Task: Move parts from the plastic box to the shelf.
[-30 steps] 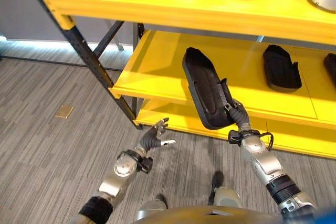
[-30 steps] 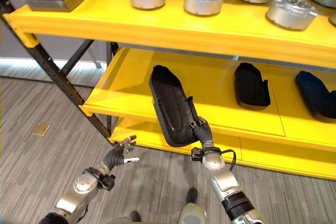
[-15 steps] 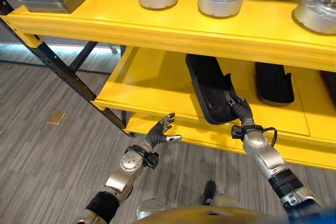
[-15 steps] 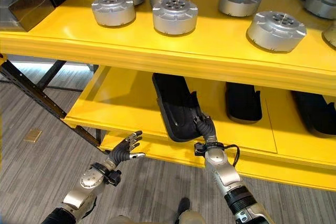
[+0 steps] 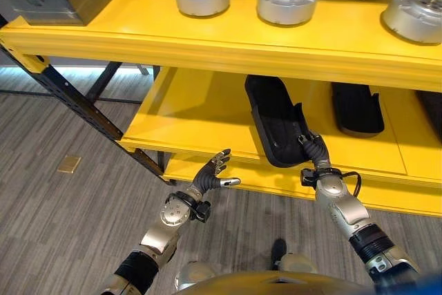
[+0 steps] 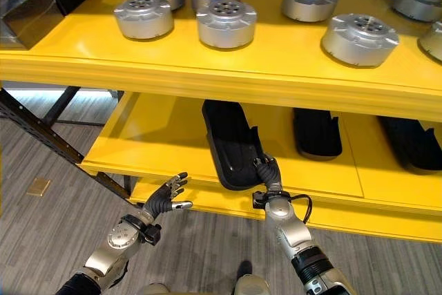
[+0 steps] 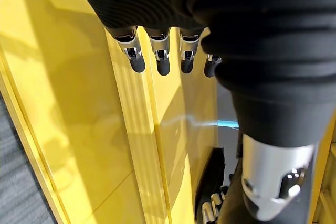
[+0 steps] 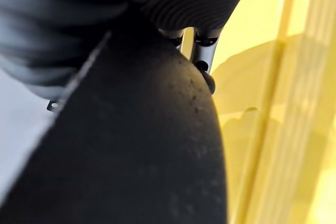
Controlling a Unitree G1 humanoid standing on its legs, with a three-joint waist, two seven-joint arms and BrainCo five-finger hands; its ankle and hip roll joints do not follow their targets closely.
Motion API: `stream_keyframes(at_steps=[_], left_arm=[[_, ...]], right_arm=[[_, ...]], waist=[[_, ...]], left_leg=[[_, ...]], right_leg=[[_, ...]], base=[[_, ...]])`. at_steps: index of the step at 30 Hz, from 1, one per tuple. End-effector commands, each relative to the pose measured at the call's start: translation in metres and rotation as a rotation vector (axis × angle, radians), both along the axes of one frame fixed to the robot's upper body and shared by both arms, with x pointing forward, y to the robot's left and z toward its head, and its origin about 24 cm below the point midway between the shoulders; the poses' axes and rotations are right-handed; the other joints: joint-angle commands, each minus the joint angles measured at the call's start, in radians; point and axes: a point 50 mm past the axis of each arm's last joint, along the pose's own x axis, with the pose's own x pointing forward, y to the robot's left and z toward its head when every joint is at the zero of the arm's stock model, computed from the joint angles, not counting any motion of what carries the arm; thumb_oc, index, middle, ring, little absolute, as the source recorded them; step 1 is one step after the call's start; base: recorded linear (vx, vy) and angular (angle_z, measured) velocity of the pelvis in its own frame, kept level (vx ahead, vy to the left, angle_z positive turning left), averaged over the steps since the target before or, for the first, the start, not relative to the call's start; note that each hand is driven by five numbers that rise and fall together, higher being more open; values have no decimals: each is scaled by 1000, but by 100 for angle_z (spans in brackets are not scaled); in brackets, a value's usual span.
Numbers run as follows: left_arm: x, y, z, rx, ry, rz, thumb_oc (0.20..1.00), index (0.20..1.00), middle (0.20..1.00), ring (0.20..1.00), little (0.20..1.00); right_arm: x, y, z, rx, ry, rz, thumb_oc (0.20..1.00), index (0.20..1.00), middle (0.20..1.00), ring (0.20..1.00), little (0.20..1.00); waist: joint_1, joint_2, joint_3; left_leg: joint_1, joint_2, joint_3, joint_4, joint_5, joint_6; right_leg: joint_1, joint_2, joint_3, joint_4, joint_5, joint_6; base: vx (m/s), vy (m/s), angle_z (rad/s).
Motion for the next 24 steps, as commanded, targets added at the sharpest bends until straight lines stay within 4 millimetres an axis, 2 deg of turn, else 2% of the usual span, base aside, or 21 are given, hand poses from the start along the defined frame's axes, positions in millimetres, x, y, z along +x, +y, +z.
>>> stream_keyframes(at_steps=[1,4,10,16,24], left_arm=[[2,0,16,-35,-100,-37,1000,1000,1000,1000,1000],[-1,-1,15,-21,-96,-66,1000,1000,1000,1000,1000],[-4,3,15,-7,-90,-59,1000,1000,1000,1000,1000],[-6,7,14,-8,-81,-50,1000,1000,1000,1000,1000],[-5,6,15,-9,-50,-85,1000,1000,1000,1000,1000]], right_arm=[[14,10,28,94,-126,-16,200,200,200,200,200],[7,6,14,117,-87,-60,200,200,200,200,200],[3,0,7,110,-77,-93,200,200,200,200,200],[3,-5,10,125,-98,-137,200,200,200,200,200],[22,-28,26,104,-127,-254,200,200,200,200,200]], waist=[[17,2,-14],[22,0,-11],[38,0,-12],[47,-4,-10],[66,-7,-5]], left_leg=[[-1,46,10,-34,68,-17],[5,-2,-21,-37,25,9],[26,-60,-72,-76,12,33],[33,-77,-84,-93,8,43],[29,-90,-96,-87,-4,56]], right_leg=[[43,-33,-44,77,-77,30],[47,-34,-16,77,-62,40],[49,-37,28,52,-32,67],[45,-44,41,44,-23,81],[45,-50,47,47,-23,88]], base=[[56,230,9],[81,174,11],[69,112,-3],[25,28,-7],[2,1,0]])
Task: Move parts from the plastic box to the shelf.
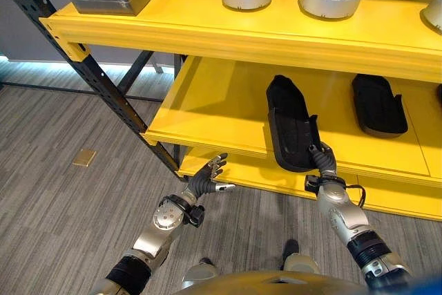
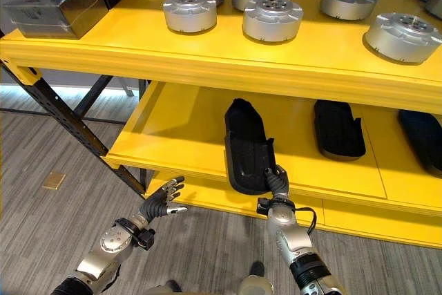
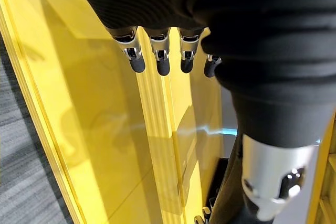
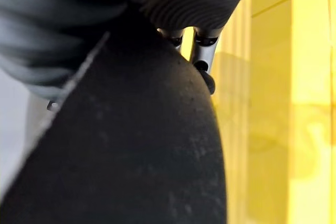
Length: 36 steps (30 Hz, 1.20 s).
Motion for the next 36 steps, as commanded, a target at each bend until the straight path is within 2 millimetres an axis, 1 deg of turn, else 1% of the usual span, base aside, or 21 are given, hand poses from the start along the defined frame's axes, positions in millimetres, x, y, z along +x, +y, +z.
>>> stream_keyframes(at_steps=[1,2,3,4,5,6,7,8,10,11,12,13,17,23,24,25,28,31,32,36], left_arm=[[8,-6,22,-45,-93,-49,1000,1000,1000,1000,1000],[10,-7,23,-50,-86,-55,1000,1000,1000,1000,1000],[10,-7,22,-50,-83,-58,1000,1000,1000,1000,1000],[11,-8,23,-50,-78,-64,1000,1000,1000,1000,1000],[12,-9,24,-51,-79,-66,1000,1000,1000,1000,1000],[12,-10,24,-52,-75,-71,1000,1000,1000,1000,1000],[14,-11,25,-55,-71,-79,1000,1000,1000,1000,1000],[14,-12,25,-57,-69,-80,1000,1000,1000,1000,1000],[16,-14,26,-62,-63,-88,1000,1000,1000,1000,1000],[17,-14,26,-62,-63,-89,1000,1000,1000,1000,1000],[19,-15,28,-67,-61,-94,1000,1000,1000,1000,1000],[19,-15,28,-67,-61,-94,1000,1000,1000,1000,1000],[26,-18,37,-79,-83,-114,1000,1000,1000,1000,1000],[35,-21,47,-96,-117,-107,1000,1000,1000,1000,1000],[36,-22,48,-97,-121,-108,1000,1000,1000,1000,1000],[38,-23,50,-101,-127,-112,1000,1000,1000,1000,1000],[39,-25,52,-106,-137,-125,1000,1000,1000,1000,1000],[40,-27,53,-109,-142,-122,1000,1000,1000,1000,1000],[42,-27,55,-108,-148,-114,1000,1000,1000,1000,1000],[44,-28,55,-109,-157,-100,1000,1000,1000,1000,1000]], right_arm=[[36,-14,48,18,-207,-69,200,200,200,200,200],[42,-19,52,13,-203,-86,200,200,200,200,200],[43,-20,52,10,-200,-92,200,200,200,200,200],[46,-24,55,4,-197,-106,200,200,200,200,200],[48,-25,56,0,-196,-112,200,200,200,200,200],[50,-28,57,-3,-189,-120,200,200,200,200,200],[56,-32,60,4,-176,-141,200,200,200,200,200],[57,-33,60,2,-171,-147,200,200,200,200,200],[66,-40,66,8,-156,-178,200,200,200,200,200],[66,-40,66,8,-156,-178,200,200,200,200,200],[74,-47,73,-5,-147,-218,200,200,200,200,200],[74,-47,73,-5,-147,-218,200,200,200,200,200],[92,-62,96,-67,-140,-265,200,200,200,200,200],[101,-74,111,-121,-147,-291,200,200,200,200,200],[102,-76,114,-122,-151,-298,200,200,200,200,200],[106,-78,121,-131,-166,-307,200,200,200,200,200],[109,-80,129,-134,-181,-316,200,200,200,200,200],[111,-80,135,-148,-190,-315,200,200,200,200,200],[114,-78,141,-156,-199,-320,200,200,200,200,200],[118,-77,151,-178,-219,-335,200,200,200,200,200]], waist=[[23,18,-2],[29,19,1],[31,20,-2],[35,20,-1],[38,20,3],[41,21,1],[48,22,7],[50,23,8],[61,27,16],[61,27,16],[73,32,27],[73,32,27],[98,46,66],[115,58,110],[117,59,117],[121,62,131],[124,64,147],[126,66,161],[129,68,175],[134,71,198]], left_leg=[[-24,7,-108,10,21,28],[-35,10,-95,12,35,37],[-27,6,-110,11,20,29],[-30,6,-111,13,19,28],[-40,10,-98,16,34,36],[-35,6,-113,17,17,27],[-49,10,-101,20,34,34],[-51,10,-102,21,34,33],[-60,12,-108,23,36,30],[-60,12,-107,23,35,30],[-73,15,-112,27,37,24],[-73,15,-112,27,37,24],[-112,17,-122,44,38,14],[-159,21,-129,76,34,9],[-167,23,-130,82,34,8],[-180,23,-133,91,32,7],[-195,24,-136,97,32,5],[-205,25,-137,102,33,4],[-216,25,-138,108,33,3],[-236,27,-141,118,32,0]], right_leg=[[29,-8,17,87,-83,44],[19,-7,8,87,-69,34],[26,-8,17,90,-83,44],[25,-8,15,91,-83,45],[17,-8,5,90,-70,35],[22,-10,14,93,-84,45],[9,-11,5,93,-68,36],[8,-11,5,93,-68,37],[-2,-14,6,96,-66,40],[-2,-14,6,96,-66,40],[-15,-18,5,102,-67,43],[-16,-18,5,102,-67,43],[-47,-29,-2,120,-68,47],[-89,-39,-6,154,-76,49],[-94,-40,-7,160,-78,49],[-107,-43,-5,169,-80,50],[-121,-44,-3,178,-81,51],[-132,-44,2,184,-83,51],[-143,-45,4,193,-86,51],[-163,-44,8,208,-93,49]], base=[[-34,-12,-1],[0,0,0],[0,0,0],[0,0,0],[0,0,0],[-57,0,2],[0,0,0],[-59,3,-2],[0,0,0],[0,0,0],[0,0,0],[-50,39,-1],[-73,47,7],[-55,38,10],[-85,39,5],[-62,26,0],[-51,16,1],[-13,5,0],[-40,14,-1],[-26,4,-1]])
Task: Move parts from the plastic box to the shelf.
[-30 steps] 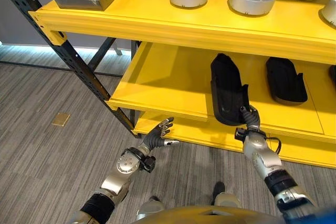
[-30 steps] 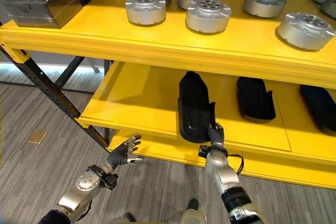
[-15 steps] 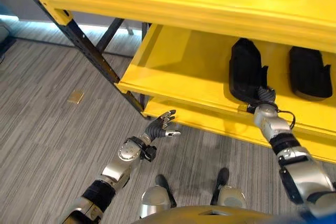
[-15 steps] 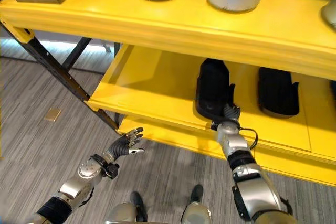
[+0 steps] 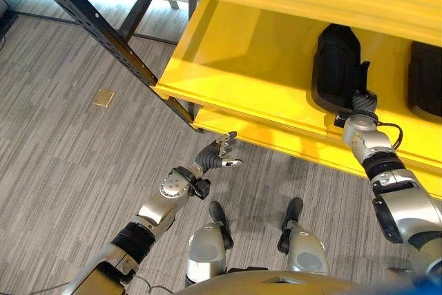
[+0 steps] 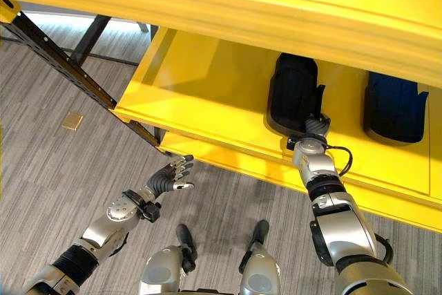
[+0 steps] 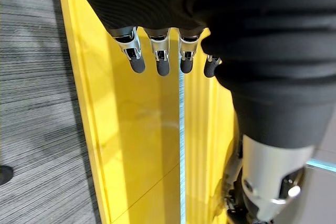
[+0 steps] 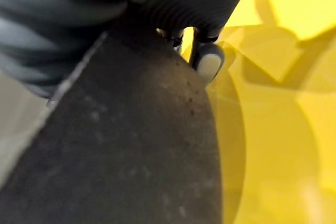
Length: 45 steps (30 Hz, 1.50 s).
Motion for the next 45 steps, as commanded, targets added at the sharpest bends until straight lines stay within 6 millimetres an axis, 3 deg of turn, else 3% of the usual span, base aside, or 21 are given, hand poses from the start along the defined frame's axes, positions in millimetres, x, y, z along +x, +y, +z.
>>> stream_keyframes(at_steps=[1,11,17,39,45], left_arm=[[-2,-12,16,-70,-85,-31,1000,1000,1000,1000,1000],[0,-17,20,-79,-110,-27,1000,1000,1000,1000,1000],[1,-23,25,-92,-128,-31,1000,1000,1000,1000,1000],[-1,-33,24,-69,-104,-56,1000,1000,1000,1000,1000],[-4,-35,21,-56,-84,-69,1000,1000,1000,1000,1000]], right_arm=[[12,-9,42,-54,-117,-39,200,200,200,200,200],[19,-13,70,-98,-158,-79,200,200,200,200,200],[23,-11,90,-170,-187,-85,200,200,200,200,200],[26,-12,142,-263,-297,-153,200,200,200,200,200],[23,-24,160,-295,-313,-215,200,200,200,200,200]], waist=[[39,30,-13],[50,41,39],[52,49,67],[59,68,111],[62,73,113]], left_leg=[[-44,0,-93,11,33,-10],[-87,3,-101,40,29,-14],[-103,3,-117,58,13,-29],[-134,12,-119,83,7,-33],[-139,18,-117,96,2,-35]], right_leg=[[-35,-39,36,202,-139,74],[-84,-40,40,244,-149,68],[-105,-52,48,275,-169,83],[-158,-71,32,342,-187,80],[-168,-80,23,368,-198,77]], base=[[-44,0,-1],[-40,0,0],[14,0,1],[0,-6,0],[50,-26,1]])
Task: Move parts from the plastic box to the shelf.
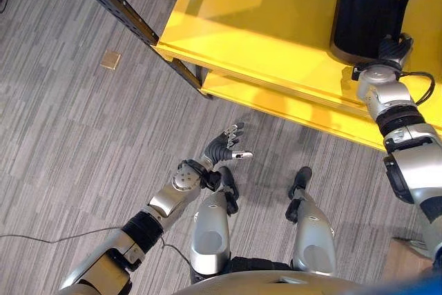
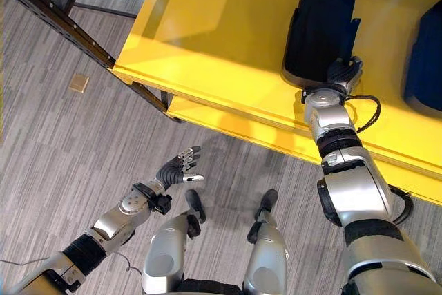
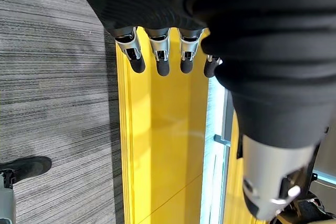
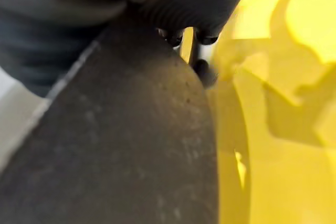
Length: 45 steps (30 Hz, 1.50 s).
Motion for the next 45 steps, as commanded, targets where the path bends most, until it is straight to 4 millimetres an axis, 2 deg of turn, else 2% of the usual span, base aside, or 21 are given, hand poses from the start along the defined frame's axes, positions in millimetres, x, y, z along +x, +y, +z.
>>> stream_keyframes(at_steps=[1,23,30,31,32,39,45], left_arm=[[-13,-14,9,-37,-35,-80,1000,1000,1000,1000,1000],[-19,-12,0,-27,7,-75,1000,1000,1000,1000,1000],[-20,-13,-1,-24,9,-74,1000,1000,1000,1000,1000],[-20,-13,-1,-26,11,-70,1000,1000,1000,1000,1000],[-19,-12,-1,-26,8,-70,1000,1000,1000,1000,1000],[-20,-13,-3,-28,18,-71,1000,1000,1000,1000,1000],[-20,-13,-4,-25,26,-74,1000,1000,1000,1000,1000]], right_arm=[[0,-8,60,-91,-153,-45,200,200,200,200,200],[-6,-21,81,-108,-185,-112,200,200,200,200,200],[-5,-21,79,-97,-165,-103,200,200,200,200,200],[-5,-21,78,-95,-159,-101,708,708,708,708,708],[-5,-21,77,-84,-153,-93,1000,1000,1000,1000,1000],[-3,-20,67,-49,-136,-92,1000,1000,1000,1000,1000],[-3,-19,67,-40,-138,-87,1000,1000,1000,1000,1000]], waist=[[26,27,-7],[26,34,-7],[27,35,-7],[27,35,-7],[25,35,-7],[24,38,-7],[24,37,-7]], left_leg=[[10,-4,-87,-24,10,-53],[-10,10,-85,16,-3,-56],[-21,10,-87,26,-8,-54],[-22,11,-86,27,-9,-54],[-25,12,-86,30,-9,-53],[-18,15,-81,31,-10,-52],[-13,17,-80,31,-9,-52]], right_leg=[[-32,-54,22,268,-205,99],[-64,-71,11,340,-238,85],[-80,-73,9,357,-245,81],[-82,-74,9,360,-246,80],[-87,-74,10,364,-248,79],[-83,-80,8,370,-250,76],[-79,-81,10,371,-248,77]], base=[[69,-41,3],[47,-19,0],[5,-1,0],[0,0,0],[0,0,0],[0,0,0],[0,0,0]])
